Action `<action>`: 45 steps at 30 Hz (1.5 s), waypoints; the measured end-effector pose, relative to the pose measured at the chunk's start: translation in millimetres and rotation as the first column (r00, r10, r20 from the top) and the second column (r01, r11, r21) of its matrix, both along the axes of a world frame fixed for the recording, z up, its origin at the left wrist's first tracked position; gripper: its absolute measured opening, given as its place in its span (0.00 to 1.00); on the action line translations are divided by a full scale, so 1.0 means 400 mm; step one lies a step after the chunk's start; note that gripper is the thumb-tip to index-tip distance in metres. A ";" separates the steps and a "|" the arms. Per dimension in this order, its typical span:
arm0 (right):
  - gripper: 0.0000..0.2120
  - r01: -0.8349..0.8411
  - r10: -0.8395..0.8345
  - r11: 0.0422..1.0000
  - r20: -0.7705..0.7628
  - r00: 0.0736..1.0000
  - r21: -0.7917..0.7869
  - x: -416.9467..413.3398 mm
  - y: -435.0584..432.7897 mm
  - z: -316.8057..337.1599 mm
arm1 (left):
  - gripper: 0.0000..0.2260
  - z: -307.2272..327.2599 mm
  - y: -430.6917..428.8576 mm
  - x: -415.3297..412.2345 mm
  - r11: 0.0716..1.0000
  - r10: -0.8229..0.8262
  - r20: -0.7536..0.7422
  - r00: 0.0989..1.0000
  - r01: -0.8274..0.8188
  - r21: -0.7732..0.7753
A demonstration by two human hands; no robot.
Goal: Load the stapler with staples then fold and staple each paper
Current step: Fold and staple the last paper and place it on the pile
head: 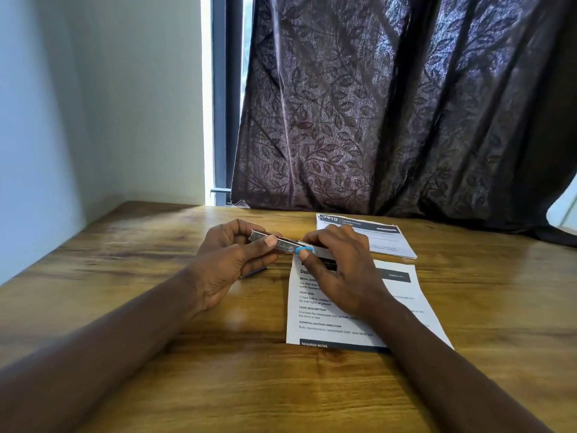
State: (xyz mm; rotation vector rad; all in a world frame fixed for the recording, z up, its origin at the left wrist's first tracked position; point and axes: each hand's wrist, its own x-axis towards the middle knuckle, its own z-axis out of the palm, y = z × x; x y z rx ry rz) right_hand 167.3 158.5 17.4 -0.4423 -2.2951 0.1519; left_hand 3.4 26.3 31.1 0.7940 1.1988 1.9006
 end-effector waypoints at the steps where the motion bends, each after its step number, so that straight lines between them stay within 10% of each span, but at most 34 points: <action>1: 0.17 -0.008 0.008 1.000 0.003 1.000 -0.003 -0.001 0.001 -0.001 | 0.17 -0.002 0.001 0.000 1.000 0.003 -0.008 1.000 -0.003 0.001; 20: 0.24 -0.060 0.068 0.984 0.042 0.997 -0.166 0.006 0.012 -0.013 | 0.16 -0.005 -0.009 -0.048 0.997 0.060 -0.026 0.998 -0.059 0.040; 33: 0.10 -0.046 0.045 0.980 -0.010 0.999 -0.196 -0.002 0.039 -0.020 | 0.09 -0.008 -0.015 -0.043 0.991 -0.049 -0.387 0.921 -0.003 -0.132; 39: 0.11 -0.044 0.043 0.975 -0.009 0.999 -0.218 0.002 0.042 -0.017 | 0.06 -0.033 -0.008 -0.040 0.964 -0.157 -0.918 0.364 -0.147 -0.223; 45: 0.10 -0.051 0.052 0.967 -0.001 0.999 -0.249 0.004 0.043 -0.014 | 0.10 -0.030 -0.013 -0.033 0.960 -0.180 -0.961 0.210 -0.176 -0.218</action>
